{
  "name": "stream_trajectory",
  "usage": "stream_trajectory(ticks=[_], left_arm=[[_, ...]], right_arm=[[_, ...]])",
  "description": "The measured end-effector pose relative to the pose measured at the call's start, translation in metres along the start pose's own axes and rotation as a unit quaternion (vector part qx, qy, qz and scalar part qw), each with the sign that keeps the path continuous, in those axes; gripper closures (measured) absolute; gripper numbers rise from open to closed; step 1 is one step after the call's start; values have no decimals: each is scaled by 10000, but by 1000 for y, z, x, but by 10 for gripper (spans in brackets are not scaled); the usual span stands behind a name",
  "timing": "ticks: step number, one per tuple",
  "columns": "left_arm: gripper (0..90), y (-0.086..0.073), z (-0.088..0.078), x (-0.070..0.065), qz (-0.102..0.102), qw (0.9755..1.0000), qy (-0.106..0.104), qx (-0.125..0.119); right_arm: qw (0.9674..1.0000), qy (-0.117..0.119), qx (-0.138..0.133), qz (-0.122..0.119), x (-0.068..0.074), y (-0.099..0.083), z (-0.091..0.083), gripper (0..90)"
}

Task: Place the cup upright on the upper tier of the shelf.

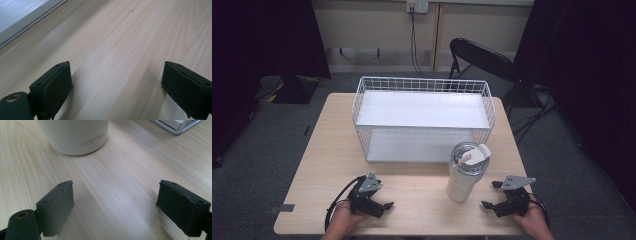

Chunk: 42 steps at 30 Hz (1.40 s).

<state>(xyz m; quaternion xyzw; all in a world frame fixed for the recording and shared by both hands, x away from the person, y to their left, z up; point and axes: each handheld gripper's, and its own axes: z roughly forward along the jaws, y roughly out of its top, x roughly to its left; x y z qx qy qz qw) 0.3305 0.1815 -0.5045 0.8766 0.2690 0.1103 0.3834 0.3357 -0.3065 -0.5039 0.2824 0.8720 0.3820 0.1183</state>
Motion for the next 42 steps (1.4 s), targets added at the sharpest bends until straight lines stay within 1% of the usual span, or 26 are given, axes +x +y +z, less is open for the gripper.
stream_trajectory(ticks=[5,9,10,12,17,19,21,22,23,24,25,26,27,28,29,30,31,32,34,38,42], left_arm=[[90,0,0,0,1,10000,-1,1],[90,0,0,0,-1,10000,-6,-2],[89,0,0,0,-1,10000,-5,-1],[90,0,0,0,1,10000,-7,0],[89,0,0,0,0,10000,0,-1],[89,0,0,0,0,10000,-6,0],[90,0,0,0,1,10000,1,-2],[90,0,0,0,0,10000,-6,-1],[90,0,0,0,1,10000,1,-2],[90,0,0,0,0,10000,-5,-2],[89,0,0,0,0,10000,-6,-1],[90,0,0,0,0,10000,-6,-1],[90,0,0,0,0,10000,-6,-1],[89,0,0,0,0,10000,0,-2],[90,0,0,0,0,10000,0,-2],[90,0,0,0,1,10000,0,-2],[90,0,0,0,1,10000,0,-2],[90,0,0,0,0,10000,0,-2],[90,0,0,0,0,10000,1,-2],[89,0,0,0,1,10000,1,-2],[89,0,0,0,1,10000,-6,0]], right_arm=[[10000,-10,-2,14,1,0,-1,131],[10000,31,59,10,1,0,-2,139],[9997,183,70,110,2,1,-4,148],[9995,271,44,165,3,4,-4,148],[9984,438,-321,173,10,16,-9,145],[9975,465,-505,149,13,23,-12,141],[9958,553,-713,182,15,30,-14,141],[9958,553,-713,182,15,30,-14,141],[9942,586,-881,195,17,35,-16,141],[9933,601,-956,245,18,37,-17,140],[9916,655,-1069,314,18,39,-17,141],[9916,655,-1069,314,18,39,-17,141],[9906,698,-1145,265,20,44,-17,141],[9914,669,-1109,190,21,46,-18,141],[9914,669,-1109,190,21,46,-18,141],[9916,668,-1104,129,22,50,-18,141],[9916,668,-1104,129,22,50,-18,141],[9893,759,-1228,200,22,52,-19,141],[9891,766,-1244,212,22,54,-19,141],[9886,798,-1277,85,26,62,-17,141],[9876,850,-1318,77,27,67,-14,140]])
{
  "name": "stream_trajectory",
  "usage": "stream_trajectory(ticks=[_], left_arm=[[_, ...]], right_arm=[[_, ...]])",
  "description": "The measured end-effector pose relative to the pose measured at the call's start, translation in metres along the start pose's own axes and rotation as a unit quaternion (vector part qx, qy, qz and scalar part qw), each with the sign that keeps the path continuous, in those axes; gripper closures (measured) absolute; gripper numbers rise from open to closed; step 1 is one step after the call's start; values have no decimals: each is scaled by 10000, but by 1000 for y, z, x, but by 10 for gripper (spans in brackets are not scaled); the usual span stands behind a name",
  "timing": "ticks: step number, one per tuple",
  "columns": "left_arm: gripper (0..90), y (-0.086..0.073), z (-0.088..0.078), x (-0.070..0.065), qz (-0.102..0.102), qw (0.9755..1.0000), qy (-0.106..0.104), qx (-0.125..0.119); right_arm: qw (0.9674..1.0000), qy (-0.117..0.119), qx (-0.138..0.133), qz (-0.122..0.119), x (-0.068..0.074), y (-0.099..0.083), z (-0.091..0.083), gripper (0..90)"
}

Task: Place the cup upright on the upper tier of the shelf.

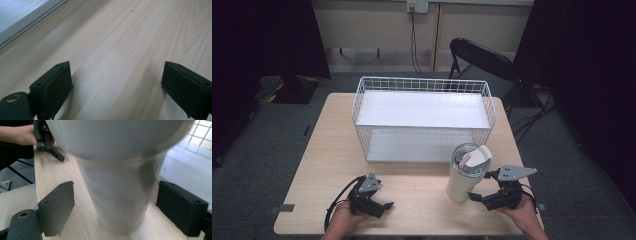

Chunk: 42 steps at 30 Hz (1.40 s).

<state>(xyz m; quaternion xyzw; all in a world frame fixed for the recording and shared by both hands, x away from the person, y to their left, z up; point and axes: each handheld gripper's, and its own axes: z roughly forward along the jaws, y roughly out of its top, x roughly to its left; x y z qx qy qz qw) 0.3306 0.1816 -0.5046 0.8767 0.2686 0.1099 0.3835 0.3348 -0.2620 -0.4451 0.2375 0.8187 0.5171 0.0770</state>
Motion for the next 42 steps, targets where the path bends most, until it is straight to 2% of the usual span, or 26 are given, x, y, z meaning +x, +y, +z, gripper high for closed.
stream_trajectory(ticks=[15,21,25,29,36,42], left_arm=[[89,0,0,0,0,10000,7,-1],[89,0,0,0,-3,10000,7,-2],[90,0,0,0,-2,10000,7,-3],[90,0,0,0,-3,10000,1,-3],[90,0,0,0,-2,10000,9,-2],[90,0,0,0,-3,10000,8,-2]], right_arm=[[9992,-74,-380,33,-2,7,13,102],[9984,-118,-554,-19,-1,4,16,91],[9977,-220,-614,-199,0,3,22,86],[9967,-204,-739,-250,-1,1,24,84],[9943,-34,-1021,-319,-6,-4,29,83],[9934,46,-1100,-327,-10,-4,31,82]])
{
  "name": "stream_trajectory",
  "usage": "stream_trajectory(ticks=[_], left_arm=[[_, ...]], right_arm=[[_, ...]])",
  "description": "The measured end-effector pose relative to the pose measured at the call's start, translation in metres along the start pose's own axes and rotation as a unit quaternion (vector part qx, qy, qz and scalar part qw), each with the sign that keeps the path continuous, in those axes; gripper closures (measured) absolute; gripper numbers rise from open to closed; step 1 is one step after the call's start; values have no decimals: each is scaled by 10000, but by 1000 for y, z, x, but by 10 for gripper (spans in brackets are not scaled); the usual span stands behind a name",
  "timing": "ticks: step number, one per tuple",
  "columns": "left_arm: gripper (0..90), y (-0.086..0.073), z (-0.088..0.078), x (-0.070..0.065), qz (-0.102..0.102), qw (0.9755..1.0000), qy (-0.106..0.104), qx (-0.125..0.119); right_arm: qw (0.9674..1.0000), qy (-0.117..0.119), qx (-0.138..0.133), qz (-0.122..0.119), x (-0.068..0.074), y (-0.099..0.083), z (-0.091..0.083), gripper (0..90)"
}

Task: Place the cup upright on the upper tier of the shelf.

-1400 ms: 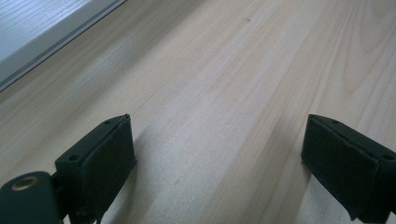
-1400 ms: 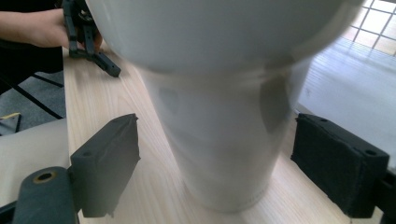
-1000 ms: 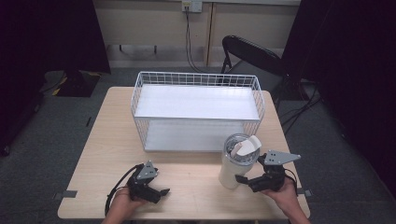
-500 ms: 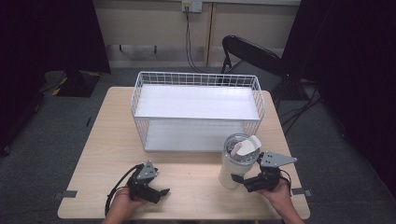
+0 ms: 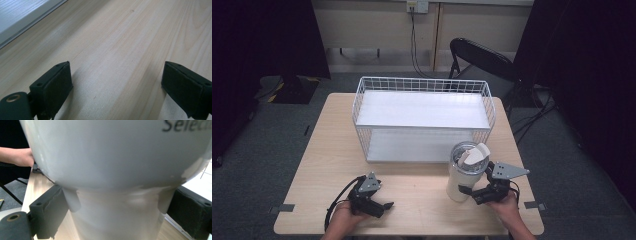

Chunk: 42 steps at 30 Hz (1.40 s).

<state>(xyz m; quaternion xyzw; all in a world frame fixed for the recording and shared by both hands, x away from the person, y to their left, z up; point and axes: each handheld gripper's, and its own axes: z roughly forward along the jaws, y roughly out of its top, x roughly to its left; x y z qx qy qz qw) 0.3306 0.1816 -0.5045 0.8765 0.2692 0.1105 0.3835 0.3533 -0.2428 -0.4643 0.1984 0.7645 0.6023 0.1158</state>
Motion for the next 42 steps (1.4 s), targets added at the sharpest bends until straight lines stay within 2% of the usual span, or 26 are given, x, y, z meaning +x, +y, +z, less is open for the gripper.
stream_trajectory(ticks=[4,5,11,14,19,33,42], left_arm=[[90,0,0,0,-1,10000,0,-1],[90,0,0,0,-1,10000,-6,-1],[90,0,0,0,0,10000,1,-1],[90,0,0,0,-1,10000,2,-2],[90,0,0,0,-9,10000,-5,-6],[92,0,0,0,-13,10000,11,-8],[95,0,0,0,-7,10000,15,-3]], right_arm=[[10000,24,75,-18,-1,2,0,82],[9999,51,125,-84,-1,2,-1,82],[9998,89,165,-58,-1,3,-2,81],[9994,213,272,-32,-5,5,0,68],[9994,297,197,33,-7,4,4,64],[9996,264,132,14,-5,3,9,75],[9999,-10,73,-150,3,2,6,91]])
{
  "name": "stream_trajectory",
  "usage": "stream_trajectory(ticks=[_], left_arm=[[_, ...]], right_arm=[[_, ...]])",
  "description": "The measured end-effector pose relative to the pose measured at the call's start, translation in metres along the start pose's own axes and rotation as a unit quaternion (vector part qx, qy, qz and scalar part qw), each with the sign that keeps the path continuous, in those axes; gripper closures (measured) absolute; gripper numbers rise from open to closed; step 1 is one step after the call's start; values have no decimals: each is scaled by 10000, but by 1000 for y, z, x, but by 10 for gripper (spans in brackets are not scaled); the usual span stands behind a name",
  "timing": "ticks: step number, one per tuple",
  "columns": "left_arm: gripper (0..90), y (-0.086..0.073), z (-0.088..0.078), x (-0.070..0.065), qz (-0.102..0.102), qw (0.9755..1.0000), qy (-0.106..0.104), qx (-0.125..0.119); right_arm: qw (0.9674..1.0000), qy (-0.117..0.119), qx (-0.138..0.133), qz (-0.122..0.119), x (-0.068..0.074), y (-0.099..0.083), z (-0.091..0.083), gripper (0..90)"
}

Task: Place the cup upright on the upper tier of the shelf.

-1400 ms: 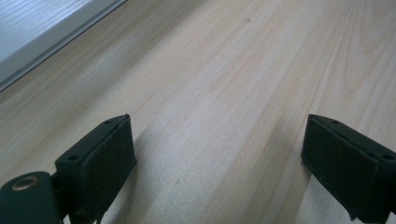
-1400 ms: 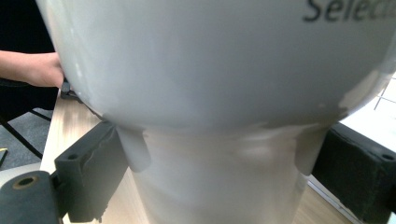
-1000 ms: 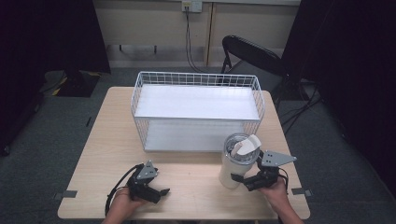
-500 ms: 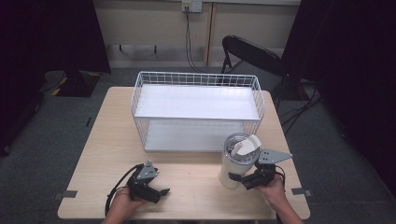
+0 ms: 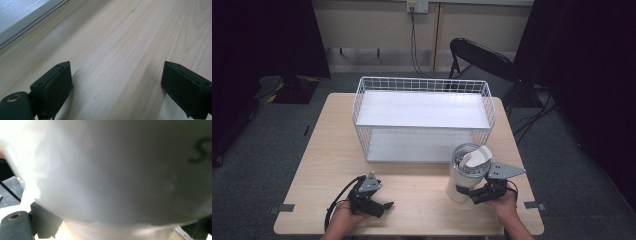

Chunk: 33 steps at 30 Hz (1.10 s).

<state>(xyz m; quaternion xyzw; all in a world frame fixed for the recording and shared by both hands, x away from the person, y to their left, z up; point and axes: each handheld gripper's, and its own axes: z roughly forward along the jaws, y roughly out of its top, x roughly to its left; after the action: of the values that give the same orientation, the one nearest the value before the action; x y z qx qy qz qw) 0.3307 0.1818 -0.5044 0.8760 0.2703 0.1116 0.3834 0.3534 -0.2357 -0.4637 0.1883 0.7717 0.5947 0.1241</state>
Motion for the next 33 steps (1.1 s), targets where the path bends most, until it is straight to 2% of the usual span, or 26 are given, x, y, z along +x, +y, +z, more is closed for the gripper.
stream_trajectory(ticks=[4,7,15,25,31,33], left_arm=[[96,0,0,0,-1,10000,1,2],[97,0,0,0,-2,10000,4,-6],[97,0,0,0,-1,10000,4,-5],[97,0,0,0,-3,10000,3,-6],[97,0,0,0,-3,10000,2,-6],[97,0,0,0,-5,10000,0,-5]], right_arm=[[10000,-71,-7,-48,2,0,-2,91],[9999,-100,-59,55,2,-1,-3,91],[9998,-123,-132,129,1,8,-10,92],[9999,-56,-76,95,3,37,-14,92],[9997,6,-161,155,1,55,-15,92],[9997,-41,-161,159,0,60,-16,92]])
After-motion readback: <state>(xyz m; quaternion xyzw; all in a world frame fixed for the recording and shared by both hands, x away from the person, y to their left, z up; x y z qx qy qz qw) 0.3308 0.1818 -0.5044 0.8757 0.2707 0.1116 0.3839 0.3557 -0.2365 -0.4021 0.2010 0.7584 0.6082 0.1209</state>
